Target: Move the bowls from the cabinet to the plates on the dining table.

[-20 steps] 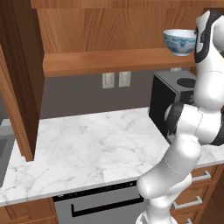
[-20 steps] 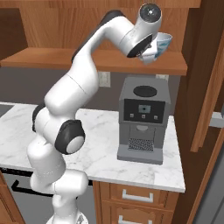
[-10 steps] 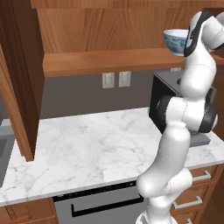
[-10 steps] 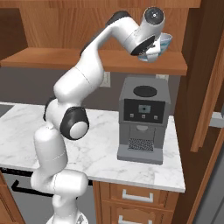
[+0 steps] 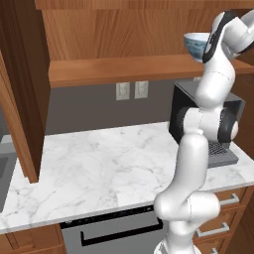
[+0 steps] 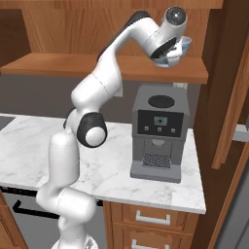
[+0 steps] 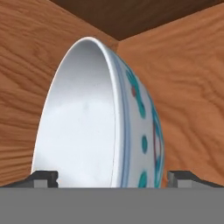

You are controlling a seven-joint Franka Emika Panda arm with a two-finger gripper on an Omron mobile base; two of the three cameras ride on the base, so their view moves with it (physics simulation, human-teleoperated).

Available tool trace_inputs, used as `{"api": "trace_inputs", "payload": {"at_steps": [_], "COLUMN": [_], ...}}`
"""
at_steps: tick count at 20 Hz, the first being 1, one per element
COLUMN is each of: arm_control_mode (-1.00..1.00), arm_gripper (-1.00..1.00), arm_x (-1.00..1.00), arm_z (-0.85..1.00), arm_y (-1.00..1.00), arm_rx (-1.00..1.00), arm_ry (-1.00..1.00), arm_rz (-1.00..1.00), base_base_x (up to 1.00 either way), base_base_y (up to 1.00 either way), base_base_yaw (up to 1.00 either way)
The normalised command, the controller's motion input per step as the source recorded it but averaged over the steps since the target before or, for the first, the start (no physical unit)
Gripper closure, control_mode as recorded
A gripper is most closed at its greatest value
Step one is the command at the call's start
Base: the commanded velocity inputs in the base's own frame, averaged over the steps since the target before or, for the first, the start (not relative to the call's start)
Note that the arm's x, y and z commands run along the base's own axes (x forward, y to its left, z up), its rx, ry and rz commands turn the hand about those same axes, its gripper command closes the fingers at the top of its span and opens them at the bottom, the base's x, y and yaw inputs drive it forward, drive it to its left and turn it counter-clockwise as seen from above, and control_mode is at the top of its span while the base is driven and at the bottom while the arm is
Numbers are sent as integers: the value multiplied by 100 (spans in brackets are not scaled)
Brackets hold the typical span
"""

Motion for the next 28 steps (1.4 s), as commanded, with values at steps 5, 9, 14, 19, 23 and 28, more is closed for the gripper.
{"api": "trace_inputs", "payload": {"at_steps": [5,9,14,19,23,28], "arm_control_mode": [-100,-100,-100,-100,-100,-100], "arm_gripper": [100,100,100,100,100,100], "arm_x": [14,0,-7,-47,-65,-76], "arm_z": [0,0,10,32,32,11], "arm_y": [0,0,-2,3,32,45], "arm_rx": [0,0,0,0,-4,-6], "arm_ry": [2,0,-1,-5,0,0], "arm_rz": [0,0,0,5,13,14], "base_base_x": [0,0,0,0,0,0], "base_base_y": [0,0,0,0,0,0], "base_base_yaw": [0,0,0,0,0,0]}}
